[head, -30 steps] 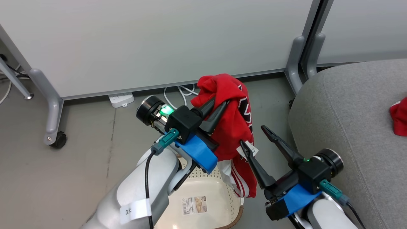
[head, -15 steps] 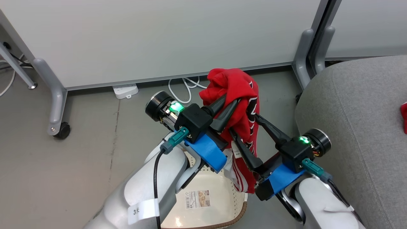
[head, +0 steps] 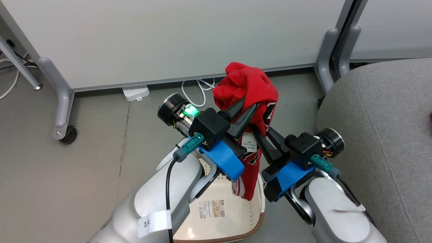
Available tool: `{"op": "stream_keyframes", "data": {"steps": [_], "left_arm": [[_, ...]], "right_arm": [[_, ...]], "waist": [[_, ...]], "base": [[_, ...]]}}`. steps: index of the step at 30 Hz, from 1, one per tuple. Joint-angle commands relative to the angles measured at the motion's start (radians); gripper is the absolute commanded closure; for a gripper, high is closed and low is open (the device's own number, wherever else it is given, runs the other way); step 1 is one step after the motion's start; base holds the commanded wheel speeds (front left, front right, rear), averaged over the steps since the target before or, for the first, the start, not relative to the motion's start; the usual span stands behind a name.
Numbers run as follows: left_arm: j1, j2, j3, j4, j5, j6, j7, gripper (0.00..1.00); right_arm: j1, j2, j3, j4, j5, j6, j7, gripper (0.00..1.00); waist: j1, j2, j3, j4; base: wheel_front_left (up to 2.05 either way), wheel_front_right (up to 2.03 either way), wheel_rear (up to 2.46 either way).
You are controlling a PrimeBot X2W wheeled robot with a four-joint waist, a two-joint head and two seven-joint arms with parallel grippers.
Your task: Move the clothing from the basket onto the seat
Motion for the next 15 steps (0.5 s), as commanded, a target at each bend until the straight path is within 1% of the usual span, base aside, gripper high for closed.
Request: {"op": "stream_keyframes", "data": {"steps": [1, 15], "left_arm": [[-0.012, -0.002, 0.003, -0.004, 0.002, 0.0, -0.005, 1.0], [0.0, -0.001, 0.008, 0.011, 0.001, -0.001, -0.005, 1.0]], "right_arm": [[-0.016, 0.005, 0.002, 0.004, 0.004, 0.0, -0.003, 1.0], [-0.012, -0.003, 0.011, 0.01, 0.014, 0.0, -0.003, 1.0]], "waist": [[-0.0001, 0.0, -0.001, 0.0], [-0.0001, 0.0, -0.01, -0.002]], "base": [[0.0, 0.0, 0.0], [0.0, 0.0, 0.0]]}}
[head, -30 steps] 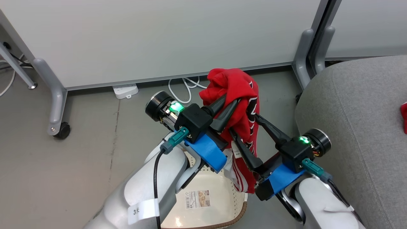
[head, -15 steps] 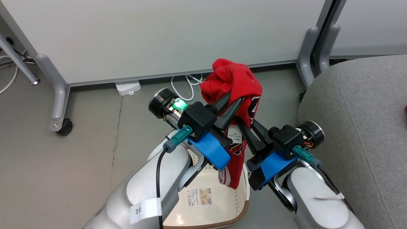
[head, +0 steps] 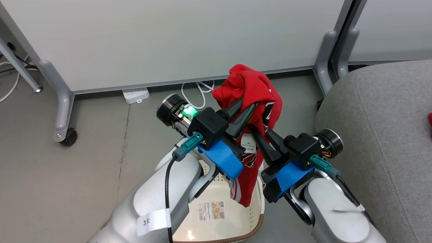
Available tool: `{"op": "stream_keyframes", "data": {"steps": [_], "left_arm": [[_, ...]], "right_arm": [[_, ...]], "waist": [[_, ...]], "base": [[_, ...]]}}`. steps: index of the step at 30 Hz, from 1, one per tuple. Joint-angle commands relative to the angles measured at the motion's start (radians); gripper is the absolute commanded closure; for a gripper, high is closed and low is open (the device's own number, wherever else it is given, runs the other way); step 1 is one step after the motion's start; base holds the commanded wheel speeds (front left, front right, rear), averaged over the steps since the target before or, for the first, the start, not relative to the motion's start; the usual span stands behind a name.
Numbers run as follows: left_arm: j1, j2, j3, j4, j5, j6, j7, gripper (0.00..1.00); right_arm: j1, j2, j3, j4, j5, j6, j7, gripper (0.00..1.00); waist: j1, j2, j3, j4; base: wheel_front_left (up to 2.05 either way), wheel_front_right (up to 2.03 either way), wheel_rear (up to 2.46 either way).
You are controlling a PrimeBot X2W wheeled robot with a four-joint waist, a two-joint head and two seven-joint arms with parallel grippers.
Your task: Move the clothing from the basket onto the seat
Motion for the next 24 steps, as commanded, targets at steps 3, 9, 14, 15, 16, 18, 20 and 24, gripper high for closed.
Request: {"op": "stream_keyframes", "data": {"steps": [3, 9, 14, 15, 16, 18, 20, 24], "left_arm": [[0.0, -0.002, 0.013, -0.002, 0.005, -0.001, -0.005, 0.0], [0.01, -0.002, 0.019, 0.006, 0.013, -0.001, -0.005, 0.0], [0.016, 0.0, 0.022, 0.008, 0.02, -0.001, -0.005, 0.0], [0.016, 0.0, 0.022, 0.008, 0.022, -0.001, -0.005, 0.0], [0.015, 0.0, 0.022, 0.009, 0.022, -0.001, -0.005, 0.0], [0.015, 0.001, 0.022, 0.008, 0.024, -0.001, -0.005, 0.0], [0.015, 0.002, 0.021, 0.008, 0.027, -0.001, -0.005, 0.0], [0.017, 0.002, 0.014, 0.005, 0.03, -0.001, -0.005, 0.0]], "right_arm": [[-0.01, -0.005, 0.002, 0.0, 0.009, 0.0, -0.003, 1.0], [-0.012, -0.007, 0.002, -0.005, 0.013, 0.0, -0.003, 1.0], [-0.007, -0.006, -0.003, -0.014, 0.014, 0.0, -0.003, 1.0], [-0.006, -0.006, -0.007, -0.015, 0.015, 0.0, -0.003, 1.0], [-0.005, -0.006, -0.009, -0.017, 0.015, 0.0, -0.003, 1.0], [-0.003, -0.007, -0.018, -0.02, 0.016, 0.0, -0.003, 1.0], [-0.001, -0.005, -0.032, -0.025, 0.017, 0.0, -0.003, 1.0], [0.005, -0.001, -0.07, -0.039, 0.016, 0.0, -0.003, 1.0]], "waist": [[0.0, 0.0, 0.0, 0.0], [0.0, 0.0, 0.003, -0.003], [0.0, 0.0, 0.008, -0.009], [0.0, 0.0, 0.01, -0.012], [0.0, 0.0, 0.012, -0.015], [0.0, 0.0, 0.018, -0.023], [0.0, 0.0, 0.025, -0.033], [0.0, 0.0, 0.044, -0.056]], "base": [[0.0, 0.0, 0.0], [0.0, 0.0, 0.0], [0.0, 0.0, 0.0], [0.0, 0.0, 0.0], [0.0, 0.0, 0.0], [0.0, 0.0, 0.0], [0.0, 0.0, 0.0], [0.0, 0.0, 0.0]]}}
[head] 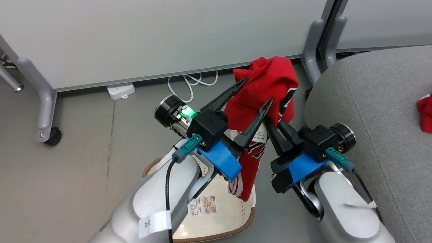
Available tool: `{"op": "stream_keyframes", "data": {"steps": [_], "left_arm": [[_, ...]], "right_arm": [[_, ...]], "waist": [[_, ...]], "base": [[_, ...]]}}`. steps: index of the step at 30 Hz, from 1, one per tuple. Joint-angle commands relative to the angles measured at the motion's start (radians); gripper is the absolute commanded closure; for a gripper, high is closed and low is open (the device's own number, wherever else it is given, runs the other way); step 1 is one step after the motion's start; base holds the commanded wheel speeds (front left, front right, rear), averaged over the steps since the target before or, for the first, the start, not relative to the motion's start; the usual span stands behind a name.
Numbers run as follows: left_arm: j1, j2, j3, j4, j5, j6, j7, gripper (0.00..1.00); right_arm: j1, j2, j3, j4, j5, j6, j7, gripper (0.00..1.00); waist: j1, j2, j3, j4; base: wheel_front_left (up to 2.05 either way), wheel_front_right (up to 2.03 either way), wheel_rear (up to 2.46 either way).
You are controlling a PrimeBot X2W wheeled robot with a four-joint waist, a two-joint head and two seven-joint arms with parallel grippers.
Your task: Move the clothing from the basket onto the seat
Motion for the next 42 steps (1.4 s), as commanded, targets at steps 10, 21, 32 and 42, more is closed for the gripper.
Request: {"op": "stream_keyframes", "data": {"steps": [10, 21, 32, 42], "left_arm": [[-0.007, 0.016, -0.01, -0.008, 0.016, 0.001, -0.005, 0.0], [-0.019, 0.035, -0.042, -0.001, 0.024, 0.001, -0.005, 0.0], [-0.041, 0.044, -0.094, 0.009, 0.022, 0.0, -0.002, 0.0], [-0.055, 0.052, -0.132, 0.019, 0.01, -0.001, 0.001, 0.0]], "right_arm": [[-0.003, 0.005, -0.11, -0.058, -0.011, 0.0, -0.004, 1.0], [0.025, 0.003, -0.237, -0.114, -0.028, 0.0, -0.004, 1.0], [0.078, 0.013, -0.347, -0.165, -0.036, 0.0, -0.004, 1.0], [0.138, 0.026, -0.407, -0.186, -0.032, 0.0, -0.004, 1.0]], "waist": [[-0.0001, -0.0001, 0.075, -0.112], [-0.0001, -0.0001, 0.132, -0.253], [-0.0001, -0.0001, 0.177, -0.347], [-0.0001, -0.0001, 0.201, -0.396]], "base": [[0.0, 0.0, 0.0], [0.0, 0.0, 0.0], [0.0, 0.0, 0.0], [0.0, 0.0, 0.0]]}}
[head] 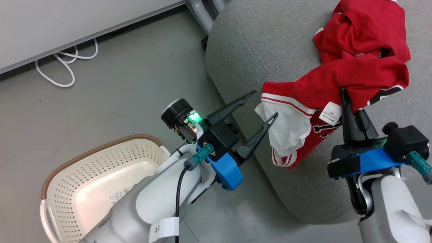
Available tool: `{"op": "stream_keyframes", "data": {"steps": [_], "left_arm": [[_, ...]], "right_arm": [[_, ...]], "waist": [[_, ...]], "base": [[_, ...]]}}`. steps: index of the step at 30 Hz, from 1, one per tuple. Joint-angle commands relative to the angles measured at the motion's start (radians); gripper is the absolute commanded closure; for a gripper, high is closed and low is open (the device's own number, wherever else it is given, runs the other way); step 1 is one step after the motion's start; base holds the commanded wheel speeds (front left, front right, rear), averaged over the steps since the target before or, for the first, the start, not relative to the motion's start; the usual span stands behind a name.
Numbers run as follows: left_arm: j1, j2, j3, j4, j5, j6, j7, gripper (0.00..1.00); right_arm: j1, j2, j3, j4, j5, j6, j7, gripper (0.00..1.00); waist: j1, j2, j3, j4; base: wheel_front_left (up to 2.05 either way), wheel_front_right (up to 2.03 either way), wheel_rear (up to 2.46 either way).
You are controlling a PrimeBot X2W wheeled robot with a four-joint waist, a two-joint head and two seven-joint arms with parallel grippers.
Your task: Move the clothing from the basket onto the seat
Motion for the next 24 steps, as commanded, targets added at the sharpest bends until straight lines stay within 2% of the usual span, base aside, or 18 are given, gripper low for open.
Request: {"op": "stream_keyframes", "data": {"steps": [1, 14, 24], "left_arm": [[-0.018, 0.008, -0.004, 0.002, -0.005, -0.001, -0.001, 0.0], [-0.042, 0.003, -0.017, -0.003, -0.013, 0.002, -0.003, 0.0], [-0.097, 0.036, -0.021, -0.027, 0.011, 0.006, 0.014, 0.0]], "right_arm": [[0.014, 0.005, -0.003, -0.006, -0.002, 0.0, -0.004, 1.0], [-0.073, -0.003, -0.026, -0.035, -0.025, 0.0, -0.004, 1.0], [-0.355, -0.089, -0.112, -0.114, -0.045, 0.0, -0.004, 1.0]], "waist": [[-0.0001, 0.0, 0.002, -0.002], [-0.0001, 0.0, 0.028, 0.023], [-0.0001, 0.0, 0.149, 0.05]], "base": [[0.0, 0.0, 0.0], [0.0, 0.0, 0.0], [0.0, 0.0, 0.0]]}}
